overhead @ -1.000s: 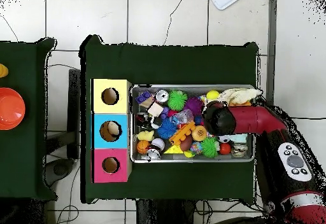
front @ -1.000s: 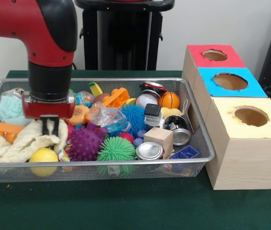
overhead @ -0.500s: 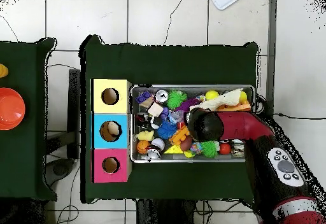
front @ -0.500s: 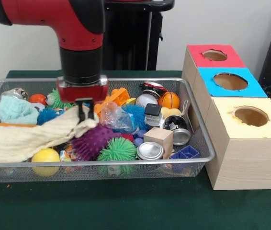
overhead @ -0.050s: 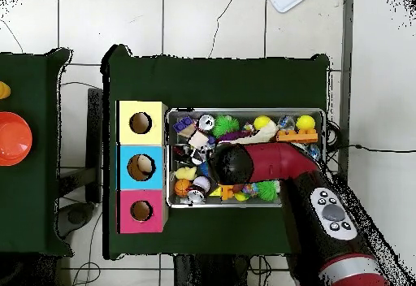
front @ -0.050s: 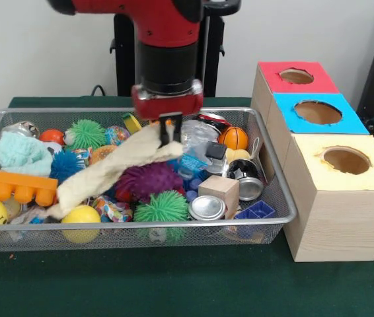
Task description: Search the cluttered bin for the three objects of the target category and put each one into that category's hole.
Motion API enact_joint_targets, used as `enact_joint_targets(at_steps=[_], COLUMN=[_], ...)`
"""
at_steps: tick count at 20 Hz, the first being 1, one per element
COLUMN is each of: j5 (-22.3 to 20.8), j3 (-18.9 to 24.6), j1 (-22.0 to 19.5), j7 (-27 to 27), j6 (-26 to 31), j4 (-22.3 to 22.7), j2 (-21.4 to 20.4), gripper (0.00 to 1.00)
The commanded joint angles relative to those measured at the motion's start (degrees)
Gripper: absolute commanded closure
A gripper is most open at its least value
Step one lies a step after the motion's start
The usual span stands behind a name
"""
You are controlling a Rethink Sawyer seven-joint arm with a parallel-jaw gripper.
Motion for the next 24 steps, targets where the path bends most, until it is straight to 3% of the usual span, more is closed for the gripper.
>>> enact_joint_targets(at_steps=[1, 6, 15, 20, 21, 24], j5=[5.03, 6.69, 6.28, 3.97, 3.85, 3.23], j3=[-1.15, -1.68, -2.73, -3.43, -3.77, -3.55], j1=[2.69, 3.39, 3.51, 2.96, 2.98, 2.60], j7=[7.80, 6.80, 5.16, 4.41, 4.68, 4.05], j6=[9.01, 9.96, 9.02, 4.23, 3.50, 2.16], j4=[6.10, 7.47, 5.73, 3.85, 3.63, 3.38], j2=[-3.33, -5.47, -3.81, -2.30, -2.21, -2.25], gripper=[1.00, 1.00, 1.00, 1.00, 0.00, 0.00])
